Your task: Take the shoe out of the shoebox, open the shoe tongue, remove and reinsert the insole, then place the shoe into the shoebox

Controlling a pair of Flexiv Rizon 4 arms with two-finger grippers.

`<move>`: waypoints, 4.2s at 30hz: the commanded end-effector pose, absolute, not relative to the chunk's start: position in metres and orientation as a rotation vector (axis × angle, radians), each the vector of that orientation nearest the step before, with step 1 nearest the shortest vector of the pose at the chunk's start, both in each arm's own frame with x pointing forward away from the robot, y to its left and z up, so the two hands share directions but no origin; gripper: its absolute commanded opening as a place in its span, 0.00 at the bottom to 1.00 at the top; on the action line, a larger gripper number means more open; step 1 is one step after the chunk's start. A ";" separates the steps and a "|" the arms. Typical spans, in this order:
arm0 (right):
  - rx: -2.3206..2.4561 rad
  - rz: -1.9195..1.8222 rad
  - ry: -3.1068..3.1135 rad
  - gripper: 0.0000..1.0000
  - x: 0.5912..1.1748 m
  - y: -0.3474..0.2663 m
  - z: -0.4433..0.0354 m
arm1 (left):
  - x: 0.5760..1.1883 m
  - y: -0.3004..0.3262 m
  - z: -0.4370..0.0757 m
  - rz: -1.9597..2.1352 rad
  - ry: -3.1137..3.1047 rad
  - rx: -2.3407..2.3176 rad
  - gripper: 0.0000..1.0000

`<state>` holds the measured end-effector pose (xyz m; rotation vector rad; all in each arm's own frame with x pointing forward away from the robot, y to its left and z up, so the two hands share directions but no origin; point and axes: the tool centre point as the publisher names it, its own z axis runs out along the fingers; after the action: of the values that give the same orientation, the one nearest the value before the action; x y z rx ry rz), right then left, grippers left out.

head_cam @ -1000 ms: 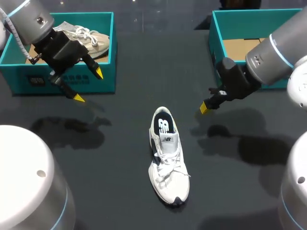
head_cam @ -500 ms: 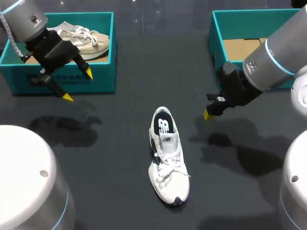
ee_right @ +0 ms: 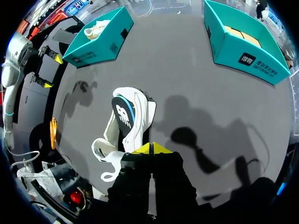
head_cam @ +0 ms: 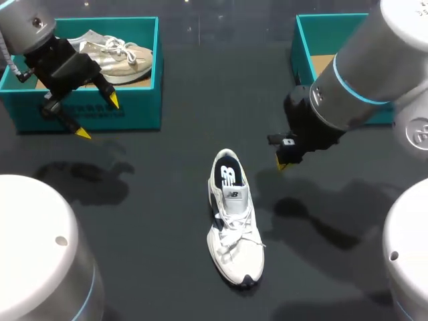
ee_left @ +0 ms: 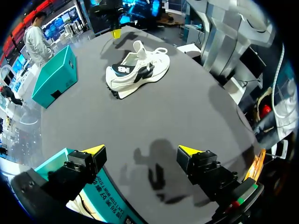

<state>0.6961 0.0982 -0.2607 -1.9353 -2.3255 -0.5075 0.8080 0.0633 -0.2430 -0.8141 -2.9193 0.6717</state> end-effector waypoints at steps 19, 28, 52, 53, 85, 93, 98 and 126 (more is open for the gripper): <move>-2.100 -0.454 -2.426 0.00 0.692 0.158 -0.264 | 0.807 0.064 -0.243 0.669 -2.921 -0.815 1.00; -2.137 -0.441 -2.439 0.00 0.702 0.182 -0.279 | 0.807 0.064 -0.243 0.669 -2.921 -0.815 1.00; -2.204 -0.381 -2.479 0.00 0.705 0.199 -0.315 | 0.807 0.064 -0.243 0.669 -2.921 -0.815 1.00; -2.204 -0.381 -2.479 0.00 0.705 0.199 -0.315 | 0.807 0.064 -0.243 0.669 -2.921 -0.815 1.00; -2.129 -0.343 -2.615 0.00 0.734 0.205 -0.371 | 0.807 0.064 -0.243 0.669 -2.921 -0.815 1.00; -2.117 -0.296 -2.584 0.00 0.737 0.202 -0.390 | 0.807 0.064 -0.243 0.669 -2.921 -0.815 1.00; -2.146 -0.321 -2.592 0.00 0.727 0.200 -0.377 | 0.807 0.064 -0.243 0.669 -2.921 -0.815 1.00; -2.257 0.087 -2.740 0.00 0.735 0.183 -0.370 | 0.807 0.064 -0.243 0.669 -2.921 -0.815 1.00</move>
<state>0.7314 0.1839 -0.3599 -2.2649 -2.7501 0.0888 0.8081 0.0630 -0.2435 -0.8131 -2.9195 0.6740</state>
